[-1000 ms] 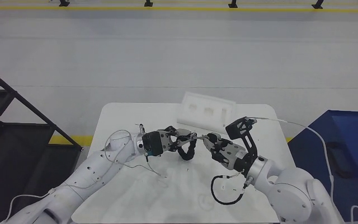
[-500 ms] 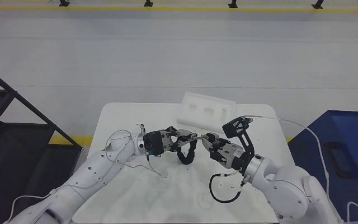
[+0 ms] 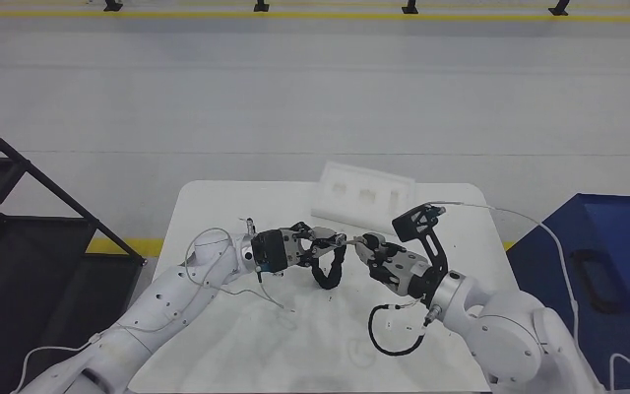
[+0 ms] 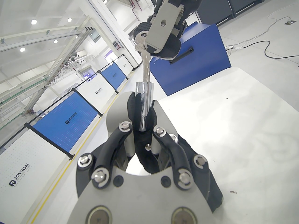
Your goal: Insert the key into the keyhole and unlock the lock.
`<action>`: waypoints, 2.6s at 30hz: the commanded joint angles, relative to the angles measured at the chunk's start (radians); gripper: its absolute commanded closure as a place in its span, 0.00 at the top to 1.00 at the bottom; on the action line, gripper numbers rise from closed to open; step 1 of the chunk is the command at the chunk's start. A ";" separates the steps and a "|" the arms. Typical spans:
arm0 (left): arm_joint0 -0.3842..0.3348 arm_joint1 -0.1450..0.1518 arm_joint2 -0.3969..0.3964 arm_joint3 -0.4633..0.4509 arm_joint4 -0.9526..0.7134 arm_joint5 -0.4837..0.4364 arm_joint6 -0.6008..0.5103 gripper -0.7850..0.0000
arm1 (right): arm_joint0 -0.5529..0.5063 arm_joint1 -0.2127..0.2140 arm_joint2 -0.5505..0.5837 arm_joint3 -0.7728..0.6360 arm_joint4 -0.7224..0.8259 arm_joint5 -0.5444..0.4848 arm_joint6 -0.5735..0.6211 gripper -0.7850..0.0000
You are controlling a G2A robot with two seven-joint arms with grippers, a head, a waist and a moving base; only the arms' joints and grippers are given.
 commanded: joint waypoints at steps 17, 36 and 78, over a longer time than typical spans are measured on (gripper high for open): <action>0.015 -0.010 -0.025 -0.003 0.020 -0.021 -0.003 0.00 | 0.024 -0.002 -0.029 0.026 -0.013 -0.008 0.004 0.00; 0.029 -0.019 -0.052 -0.005 0.029 -0.038 -0.005 0.00 | 0.071 -0.011 -0.097 0.054 -0.054 0.032 0.021 0.00; 0.066 0.047 -0.225 -0.189 -0.269 -0.549 -0.496 0.00 | 0.200 0.029 -0.055 0.151 -0.072 -0.476 0.298 1.00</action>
